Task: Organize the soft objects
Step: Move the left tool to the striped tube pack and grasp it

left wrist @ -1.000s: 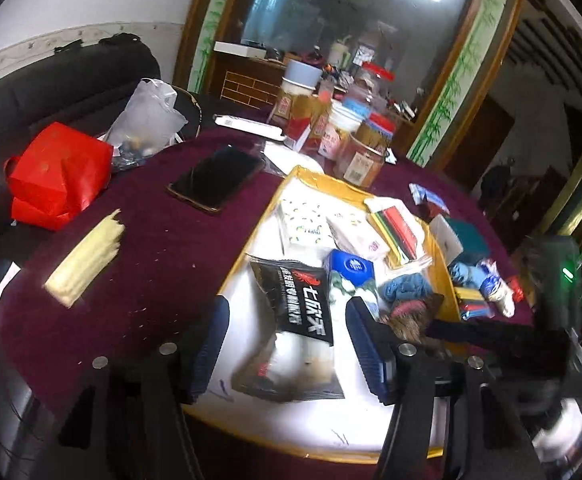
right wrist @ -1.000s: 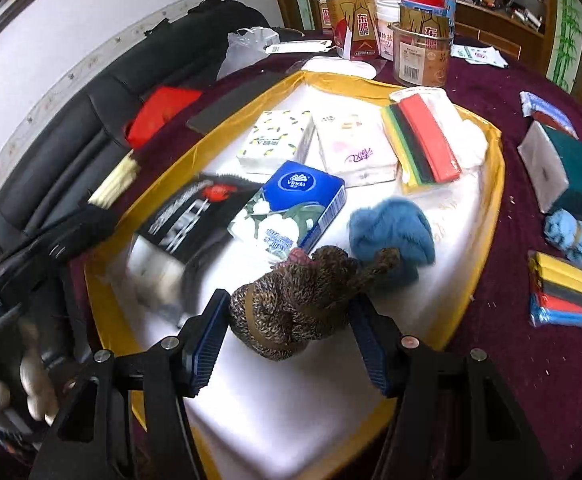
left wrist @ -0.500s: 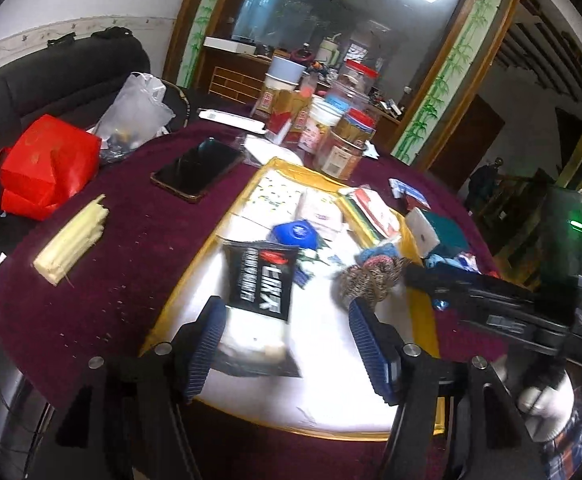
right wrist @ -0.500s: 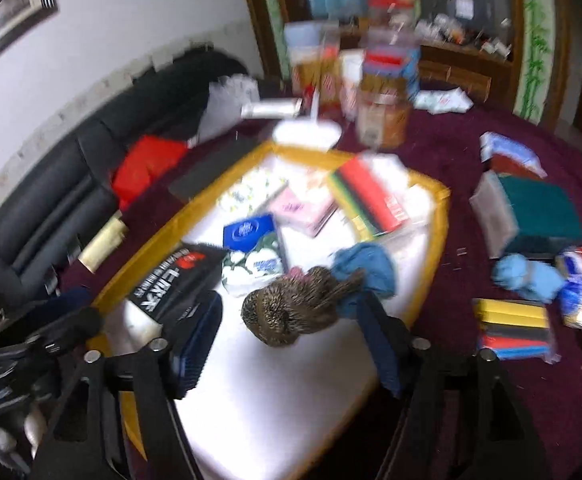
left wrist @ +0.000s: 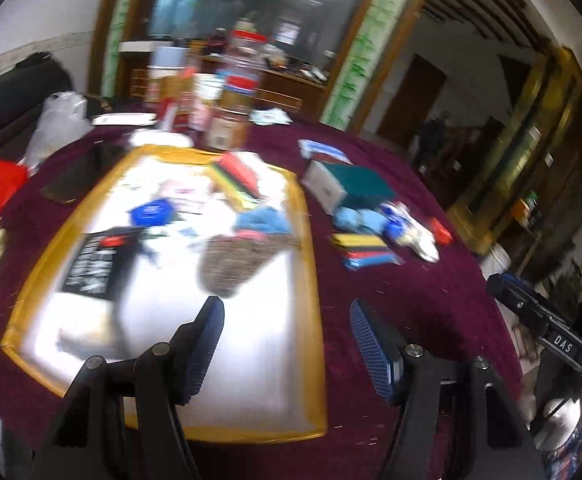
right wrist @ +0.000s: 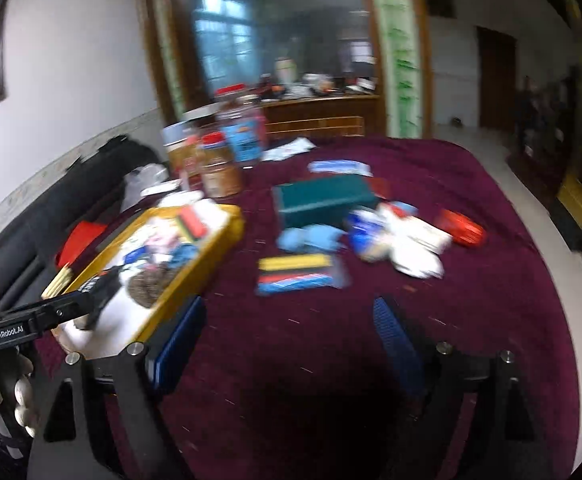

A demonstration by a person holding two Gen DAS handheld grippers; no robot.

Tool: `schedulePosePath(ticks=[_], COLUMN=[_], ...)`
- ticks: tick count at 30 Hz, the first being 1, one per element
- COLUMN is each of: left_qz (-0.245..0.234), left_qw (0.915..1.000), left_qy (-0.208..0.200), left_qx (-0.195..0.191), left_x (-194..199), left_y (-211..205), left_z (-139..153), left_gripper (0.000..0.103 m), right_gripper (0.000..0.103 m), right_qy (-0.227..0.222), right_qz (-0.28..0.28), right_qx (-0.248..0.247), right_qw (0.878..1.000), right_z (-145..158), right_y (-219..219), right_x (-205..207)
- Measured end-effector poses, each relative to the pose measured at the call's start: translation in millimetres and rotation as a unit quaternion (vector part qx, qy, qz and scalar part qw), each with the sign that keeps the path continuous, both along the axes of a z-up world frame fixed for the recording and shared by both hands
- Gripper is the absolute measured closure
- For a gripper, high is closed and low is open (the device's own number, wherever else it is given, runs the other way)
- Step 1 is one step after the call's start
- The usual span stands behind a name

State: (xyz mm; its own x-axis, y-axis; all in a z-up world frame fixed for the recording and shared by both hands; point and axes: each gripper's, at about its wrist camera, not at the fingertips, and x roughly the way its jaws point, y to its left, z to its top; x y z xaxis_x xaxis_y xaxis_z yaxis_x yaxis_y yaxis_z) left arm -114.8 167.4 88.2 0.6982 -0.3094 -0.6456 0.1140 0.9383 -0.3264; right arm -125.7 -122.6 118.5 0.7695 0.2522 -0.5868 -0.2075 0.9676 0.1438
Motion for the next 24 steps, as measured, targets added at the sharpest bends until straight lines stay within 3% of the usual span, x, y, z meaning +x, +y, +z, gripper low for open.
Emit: schedulePosePath(ticks=[11, 24], left_qz=[-0.119, -0.139], left_qw=[0.9922, 0.9882], left_qy=[0.025, 0.053], left_qx=[0.029, 0.037], left_x=[11.7, 18.4], left_y=[-114.8, -135.0], left_z=[-10.0, -25.7], left_gripper=[0.034, 0.034], right_gripper=[0.017, 0.017], right_qy=[0.008, 0.022], right_qz=[-0.111, -0.127], right_qx=[0.019, 0.032], right_qw=[0.994, 0.991], right_z=[-16.9, -31.0], right_y=[-109.1, -130.0], right_x=[-41.3, -42.9])
